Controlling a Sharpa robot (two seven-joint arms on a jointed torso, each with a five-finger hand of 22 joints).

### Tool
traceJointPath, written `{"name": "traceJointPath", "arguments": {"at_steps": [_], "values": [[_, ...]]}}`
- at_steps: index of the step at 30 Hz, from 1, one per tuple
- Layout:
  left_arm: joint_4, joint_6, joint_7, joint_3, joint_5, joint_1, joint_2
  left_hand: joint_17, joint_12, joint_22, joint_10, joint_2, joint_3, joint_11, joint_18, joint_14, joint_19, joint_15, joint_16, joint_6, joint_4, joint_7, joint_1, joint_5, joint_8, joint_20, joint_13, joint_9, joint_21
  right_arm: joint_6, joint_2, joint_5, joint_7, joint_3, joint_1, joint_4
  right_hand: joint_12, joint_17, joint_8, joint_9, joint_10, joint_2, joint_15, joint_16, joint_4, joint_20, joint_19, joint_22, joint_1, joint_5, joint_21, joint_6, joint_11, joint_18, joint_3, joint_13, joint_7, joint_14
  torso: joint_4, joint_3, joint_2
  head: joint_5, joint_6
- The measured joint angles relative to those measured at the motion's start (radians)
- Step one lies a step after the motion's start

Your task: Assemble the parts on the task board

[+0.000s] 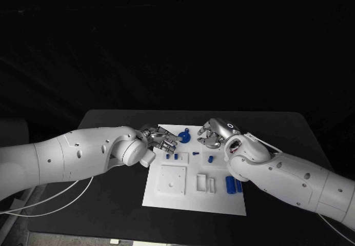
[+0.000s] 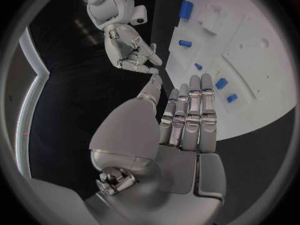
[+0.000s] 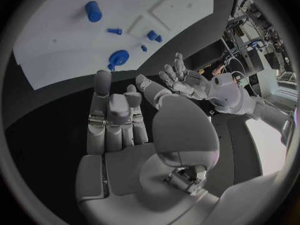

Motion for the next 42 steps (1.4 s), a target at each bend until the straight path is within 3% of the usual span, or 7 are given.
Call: {"name": "traceJointPath", "arguments": {"at_steps": [4,10,17,25,31,37,42], "values": [[0.001,-0.005,0.012,0.0,-0.001,0.0,-0.003,0.001,0.0,0.0,0.003,0.0,0.002,0.003,0.0,0.0,0.0,0.0,0.0,0.0,-0.002,0.0,0.0,0.0,0.0,0.0,0.0,0.0,0.0,0.017,0.011,0.007,0.019,0.0,0.018,-0.044,0.0,0.0,0.0,0.0,-0.003,-0.01,0.0,-0.001,0.009,-0.002,0.002,-0.012,0.011,-0.007,-0.01,-0.015,0.003,0.0,-0.044,-0.004,0.008,0.0,0.0004,0.0,0.0,0.001,0.002],[0.001,-0.011,0.025,0.0,-0.003,0.0,-0.005,0.001,0.0,0.001,0.003,0.0,0.002,0.003,0.0,0.0,0.0,0.0,0.0,0.0,-0.002,0.0,0.0,0.0,0.0,0.0,0.0,0.0,0.0,0.073,0.042,0.011,0.053,-0.003,0.045,-0.122,-0.004,-0.005,0.0,0.0,-0.01,-0.004,0.004,-0.012,0.011,-0.002,0.002,-0.021,0.029,-0.032,-0.016,-0.021,0.01,0.0,-0.114,-0.009,0.007,-0.004,0.0005,-0.0003,0.0,0.001,0.004],[0.001,-0.016,0.035,0.0,-0.005,0.0,-0.006,0.002,0.0,0.001,0.003,0.0,0.003,0.003,0.0,0.0,0.0,0.0,0.0,0.0,-0.008,0.0,0.0,0.0,0.0,0.0,0.0,0.0,0.0,0.188,0.084,-0.003,0.09,-0.07,0.067,-0.197,-0.004,-0.013,0.0,0.0,-0.032,0.002,0.016,-0.012,0.008,0.011,-0.011,-0.022,0.046,-0.047,-0.022,-0.032,0.017,0.0,-0.213,-0.019,0.007,-0.016,0.0005,-0.0001,0.0,0.002,0.005],[0.002,-0.016,0.04,0.0,-0.007,0.0,-0.006,0.004,0.0,0.002,0.007,0.0,0.005,0.0,0.0,0.0,0.0,0.0,0.0,0.0,-0.011,0.0,0.0,0.0,0.0,0.0,0.0,0.0,0.0,0.28,0.09,-0.038,0.125,-0.126,0.072,-0.21,0.004,-0.023,0.0,0.0,-0.042,0.003,0.017,-0.012,0.001,0.014,-0.014,-0.02,0.055,-0.03,-0.026,-0.044,0.014,0.0,-0.263,-0.031,0.005,-0.025,0.0004,0.0005,0.001,0.002,0.0],[0.002,-0.016,0.041,0.0,-0.009,0.0,-0.007,0.003,0.0,0.003,0.007,0.0,0.005,0.0,0.0,0.0,0.0,0.0,0.0,0.0,-0.011,0.0,0.0,0.0,0.0,0.0,0.0,0.0,0.003,0.314,0.081,-0.066,0.149,-0.158,0.073,-0.179,0.009,-0.024,0.0,0.0,-0.042,0.007,0.017,-0.011,-0.011,0.016,-0.016,-0.016,0.07,-0.019,-0.026,-0.044,0.014,0.0,-0.262,-0.033,0.005,-0.025,-0.0009,0.0012,0.001,0.005,-0.004],[0.003,-0.015,0.041,0.0,-0.012,0.0,-0.009,0.004,0.0,0.004,0.007,0.0,0.005,0.0,0.0,0.0,0.0,0.0,0.0,0.0,-0.014,0.0,0.0,0.0,0.0,0.0,0.0,0.0,0.007,0.329,0.078,-0.096,0.167,-0.179,0.073,-0.161,0.017,-0.024,0.0,0.0,-0.046,0.007,0.014,-0.001,-0.041,0.018,-0.018,-0.008,0.07,-0.019,-0.026,-0.052,0.01,0.0,-0.241,-0.033,-0.002,-0.028,-0.0009,0.0023,0.0,0.004,-0.005],[0.004,-0.014,0.041,0.0,-0.014,0.0,-0.01,0.005,0.0,0.005,0.007,0.0,0.005,0.0,0.0,0.0,0.0,0.0,0.0,0.0,-0.016,0.0,0.0,0.0,0.0,0.0,0.0,0.0,0.007,0.328,0.079,-0.122,0.175,-0.19,0.073,-0.156,0.025,-0.021,0.0,-0.001,-0.038,0.016,0.012,0.007,-0.095,0.014,-0.022,0.012,0.097,-0.022,-0.014,-0.049,0.002,0.0,-0.161,-0.029,-0.008,-0.026,-0.0009,0.0022,0.0,0.003,-0.006]]}}
